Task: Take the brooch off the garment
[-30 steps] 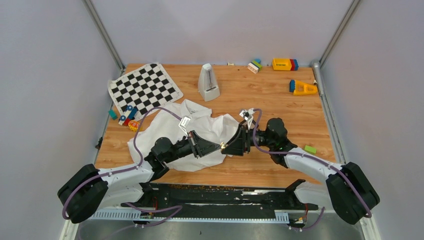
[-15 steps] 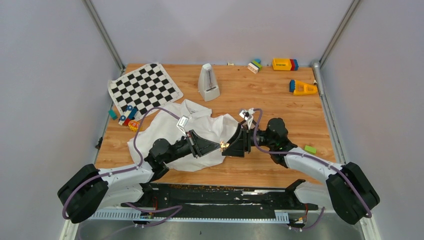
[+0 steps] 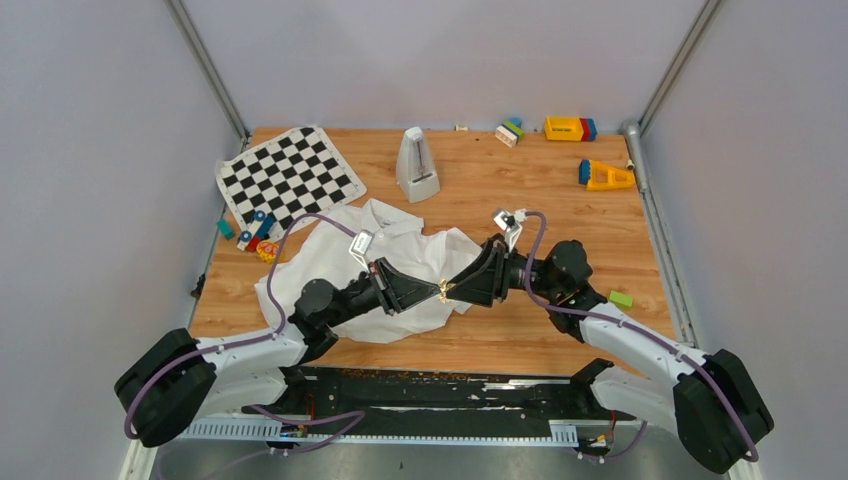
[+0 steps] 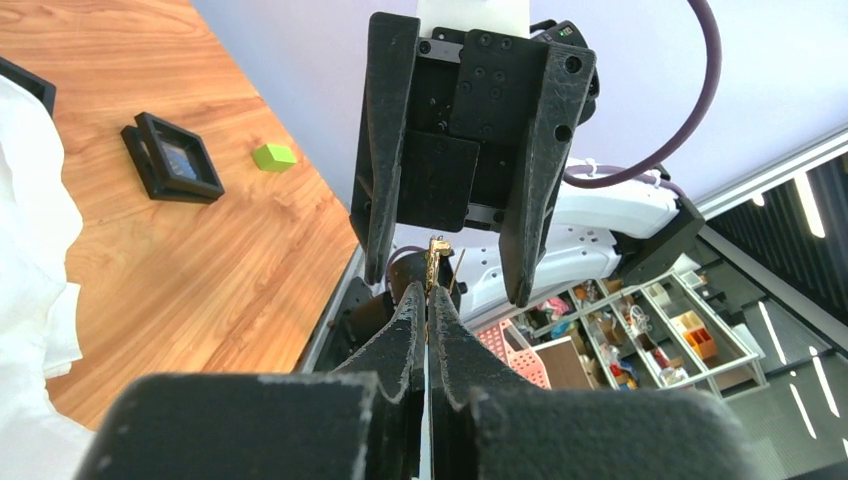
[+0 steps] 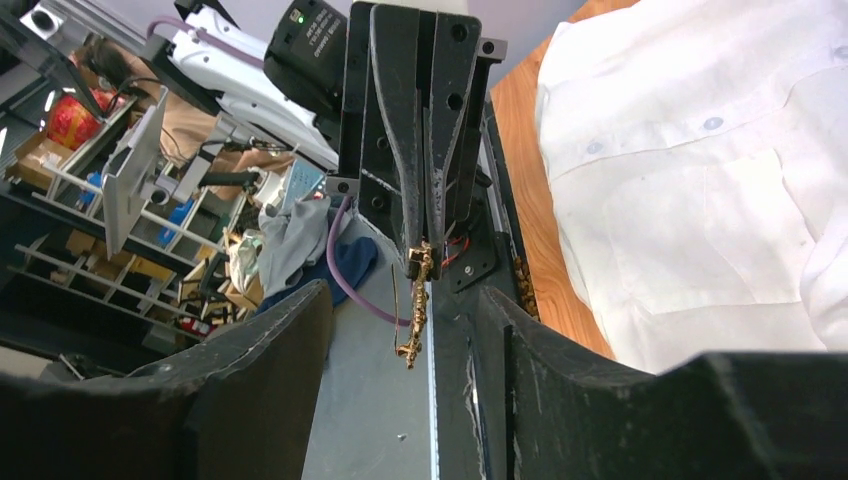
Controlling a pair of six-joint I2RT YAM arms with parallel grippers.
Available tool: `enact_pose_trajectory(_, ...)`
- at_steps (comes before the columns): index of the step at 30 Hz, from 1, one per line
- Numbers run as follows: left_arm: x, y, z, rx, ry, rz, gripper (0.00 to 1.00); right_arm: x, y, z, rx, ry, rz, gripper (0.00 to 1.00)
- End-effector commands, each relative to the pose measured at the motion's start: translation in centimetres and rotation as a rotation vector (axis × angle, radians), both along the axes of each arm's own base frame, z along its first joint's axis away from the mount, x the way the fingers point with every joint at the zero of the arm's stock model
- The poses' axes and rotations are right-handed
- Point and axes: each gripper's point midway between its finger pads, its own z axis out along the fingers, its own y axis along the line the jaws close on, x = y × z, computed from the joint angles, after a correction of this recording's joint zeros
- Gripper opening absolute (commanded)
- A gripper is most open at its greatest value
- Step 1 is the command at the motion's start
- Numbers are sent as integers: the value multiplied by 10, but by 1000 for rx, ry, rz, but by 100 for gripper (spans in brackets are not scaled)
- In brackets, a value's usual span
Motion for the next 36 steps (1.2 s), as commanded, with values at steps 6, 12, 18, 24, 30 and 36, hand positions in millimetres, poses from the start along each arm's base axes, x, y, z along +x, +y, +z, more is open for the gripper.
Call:
enact_pose_trajectory(6, -7, 7, 23, -76, -60, 2, 0, 9, 1, 20, 35, 12, -54, 45)
enact_pose_trajectory(12, -8, 8, 23, -75, -62, 1, 0, 10, 4, 15, 23, 28, -41, 39)
enact_pose_trajectory(18, -7, 8, 23, -71, -61, 2, 0, 6, 4, 14, 28, 17, -14, 50)
enact_pose_trajectory(24, -5, 7, 20, -61, -53, 8, 0, 1, 1, 18, 43, -14, -14, 56)
enact_pose_trajectory(30, -4, 6, 19, -56, -51, 6, 0, 2, 1, 14, 23, -18, -20, 50)
enact_pose_trajectory(36, -5, 5, 18, -55, -47, 2, 0, 2, 3, 9, 9, -27, -23, 50)
